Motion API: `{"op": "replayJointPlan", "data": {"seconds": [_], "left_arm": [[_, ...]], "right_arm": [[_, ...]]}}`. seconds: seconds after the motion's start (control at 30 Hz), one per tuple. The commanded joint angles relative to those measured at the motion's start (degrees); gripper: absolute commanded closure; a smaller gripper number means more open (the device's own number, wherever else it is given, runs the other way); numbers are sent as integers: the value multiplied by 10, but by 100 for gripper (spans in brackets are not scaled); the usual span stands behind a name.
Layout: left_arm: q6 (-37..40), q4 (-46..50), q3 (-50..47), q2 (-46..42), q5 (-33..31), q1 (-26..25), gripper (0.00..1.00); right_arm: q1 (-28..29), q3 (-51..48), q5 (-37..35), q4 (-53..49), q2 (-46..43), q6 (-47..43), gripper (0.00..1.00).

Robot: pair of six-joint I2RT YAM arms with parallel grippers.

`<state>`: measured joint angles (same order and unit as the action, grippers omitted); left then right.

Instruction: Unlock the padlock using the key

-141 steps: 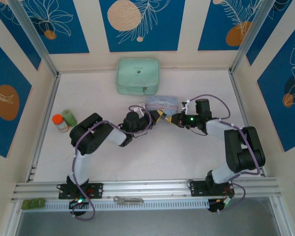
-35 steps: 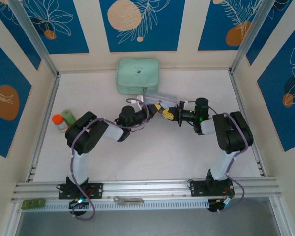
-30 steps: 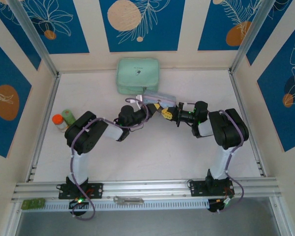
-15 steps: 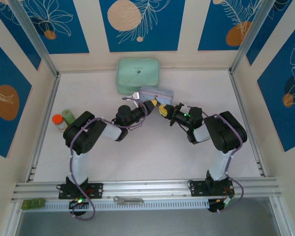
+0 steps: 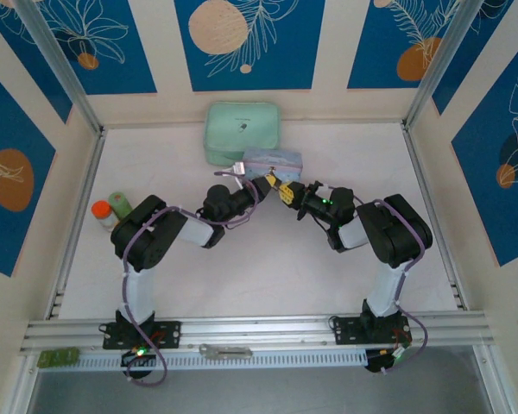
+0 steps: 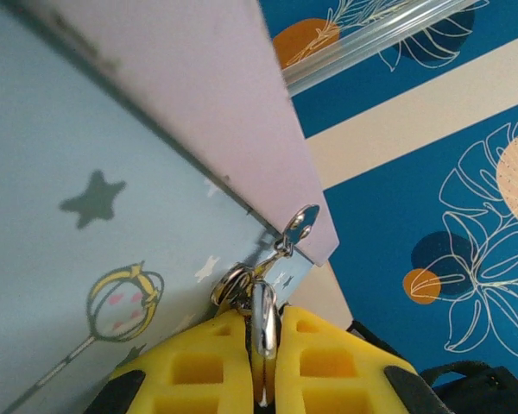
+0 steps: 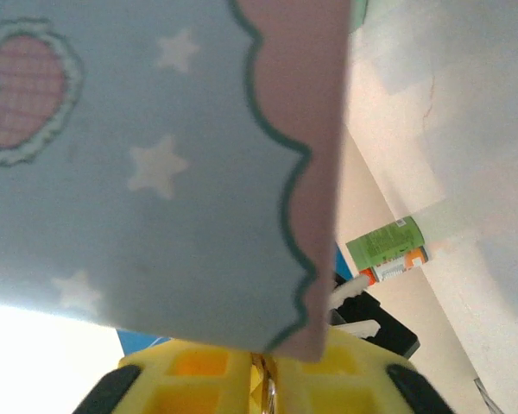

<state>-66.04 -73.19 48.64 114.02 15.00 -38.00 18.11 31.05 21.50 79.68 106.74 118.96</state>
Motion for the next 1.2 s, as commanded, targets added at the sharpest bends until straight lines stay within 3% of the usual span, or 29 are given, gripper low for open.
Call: {"op": "replayJointPlan", "data": {"seconds": [0.0, 0.23, 0.57, 0.87, 1.17], "left_arm": [[-12, -75, -7, -15, 282, -113, 100], [-27, -75, -19, 2, 222, -111, 100], [-44, -75, -45, 32, 150, -110, 100], [-42, -75, -77, 46, 115, -109, 100], [-45, -74, -102, 63, 87, -98, 100]], "right_arm": [[13, 8, -73, -40, 19, 136, 76], [15, -17, -73, -50, 15, 92, 62], [10, -89, -53, -139, -47, -1, 54], [2, -88, -51, -442, -206, -175, 49], [-2, -65, -125, -705, -324, -338, 48]]}}
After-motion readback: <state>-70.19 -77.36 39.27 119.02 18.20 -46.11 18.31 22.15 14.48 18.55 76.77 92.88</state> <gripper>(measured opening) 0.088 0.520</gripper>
